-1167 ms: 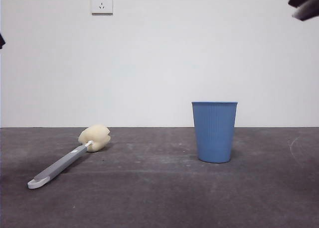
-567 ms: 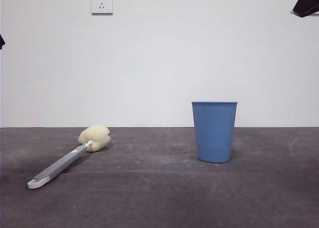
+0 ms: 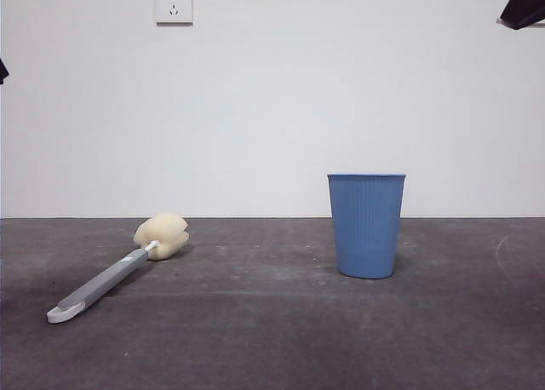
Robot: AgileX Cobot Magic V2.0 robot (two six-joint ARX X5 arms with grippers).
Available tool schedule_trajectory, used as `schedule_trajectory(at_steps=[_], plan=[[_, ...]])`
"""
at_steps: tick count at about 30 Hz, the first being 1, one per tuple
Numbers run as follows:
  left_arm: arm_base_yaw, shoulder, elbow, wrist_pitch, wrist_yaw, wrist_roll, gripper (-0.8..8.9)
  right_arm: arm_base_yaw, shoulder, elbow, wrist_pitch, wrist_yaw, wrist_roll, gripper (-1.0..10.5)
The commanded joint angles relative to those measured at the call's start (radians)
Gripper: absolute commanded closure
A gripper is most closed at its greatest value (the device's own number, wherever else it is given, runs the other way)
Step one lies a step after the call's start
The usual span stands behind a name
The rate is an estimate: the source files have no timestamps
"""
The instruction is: Pick up the cup brush,pick up the cup,insert the brush into the cup,clean the cup,put the cup brush back,put the cup back to the fixed position on the table
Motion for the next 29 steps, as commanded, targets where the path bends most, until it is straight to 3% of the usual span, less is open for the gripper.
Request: schedule_trajectory(at_steps=[1,5,9,12,15,20,29], plan=[[-0.003,-0.002,0.002,0.004,-0.002,0.014,8.16,0.002,-0.001,0.002,0.003,0.003,0.006,9.4],[-0.001,-0.007,0.002,0.023,-0.083,0.049,8.17,0.002,-0.001,0.002,0.003,0.003,0.006,9.4],[0.047,-0.033,0.0,0.162,-0.24,0.197,8.16,0.002,-0.001,0.002,0.003,0.003,0.006,9.4],[0.131,-0.082,-0.024,0.362,-0.203,0.299,8.16,0.002,-0.001,0.002,0.003,0.003,0.006,9.4],[0.233,-0.15,-0.089,0.578,-0.174,0.35,8.16,0.002,-0.001,0.002,0.003,0.003,0.006,9.4],[0.365,-0.262,-0.238,0.782,-0.174,0.359,8.16,0.002,-0.001,0.002,0.003,0.003,0.006,9.4],[0.48,-0.459,-0.532,0.789,-0.153,0.354,8.16,0.002,-0.001,0.002,0.003,0.003,0.006,9.4]])
